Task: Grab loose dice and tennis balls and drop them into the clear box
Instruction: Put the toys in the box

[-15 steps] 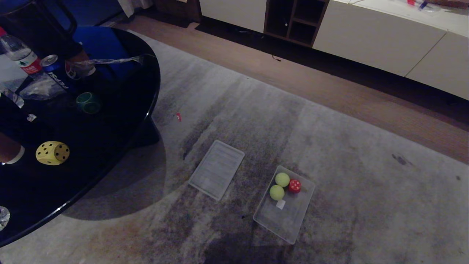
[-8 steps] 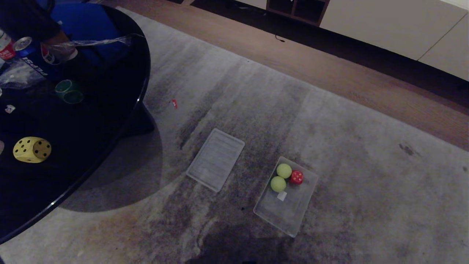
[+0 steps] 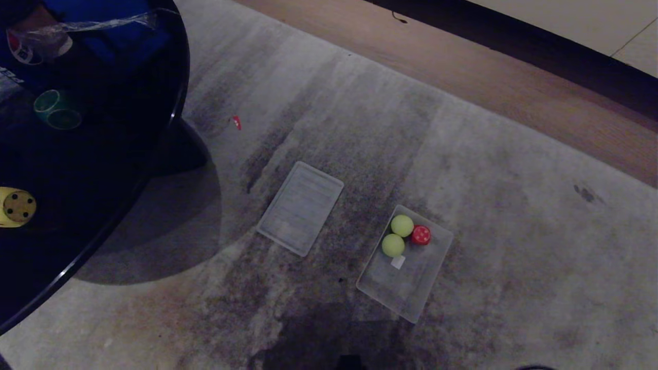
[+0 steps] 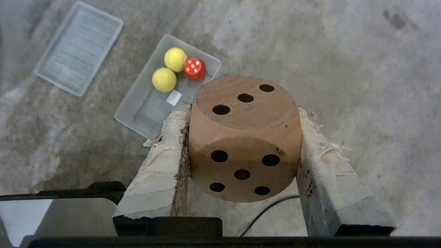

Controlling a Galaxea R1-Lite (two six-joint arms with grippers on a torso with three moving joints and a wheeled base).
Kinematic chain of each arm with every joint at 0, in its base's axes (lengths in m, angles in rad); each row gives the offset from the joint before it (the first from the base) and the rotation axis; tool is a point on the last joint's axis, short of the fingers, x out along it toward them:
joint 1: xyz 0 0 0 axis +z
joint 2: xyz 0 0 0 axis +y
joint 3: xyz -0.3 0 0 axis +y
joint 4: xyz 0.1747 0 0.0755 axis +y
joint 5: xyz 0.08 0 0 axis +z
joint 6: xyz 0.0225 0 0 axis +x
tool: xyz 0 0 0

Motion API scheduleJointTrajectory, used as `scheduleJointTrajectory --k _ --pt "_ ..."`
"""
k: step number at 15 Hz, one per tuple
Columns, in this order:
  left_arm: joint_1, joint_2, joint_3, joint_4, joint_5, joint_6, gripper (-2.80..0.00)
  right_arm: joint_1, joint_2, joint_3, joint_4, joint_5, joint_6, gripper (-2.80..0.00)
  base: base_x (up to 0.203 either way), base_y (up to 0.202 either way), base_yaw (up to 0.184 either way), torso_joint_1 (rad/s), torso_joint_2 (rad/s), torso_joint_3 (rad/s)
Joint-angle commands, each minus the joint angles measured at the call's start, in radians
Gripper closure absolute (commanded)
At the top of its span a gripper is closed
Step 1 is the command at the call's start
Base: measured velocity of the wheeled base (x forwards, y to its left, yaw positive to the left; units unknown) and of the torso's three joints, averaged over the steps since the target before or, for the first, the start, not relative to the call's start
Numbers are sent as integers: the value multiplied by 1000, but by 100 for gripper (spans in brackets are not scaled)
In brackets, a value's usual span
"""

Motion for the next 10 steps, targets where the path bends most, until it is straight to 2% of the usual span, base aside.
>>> scheduleJointTrajectory --k 1,10 --pt "0 0 0 0 1 -1 0 0 0 11 0 0 0 0 0 0 0 2 7 -193" --pt "0 -1 0 0 0 -1 0 0 0 11 0 0 0 0 0 0 0 3 2 -197"
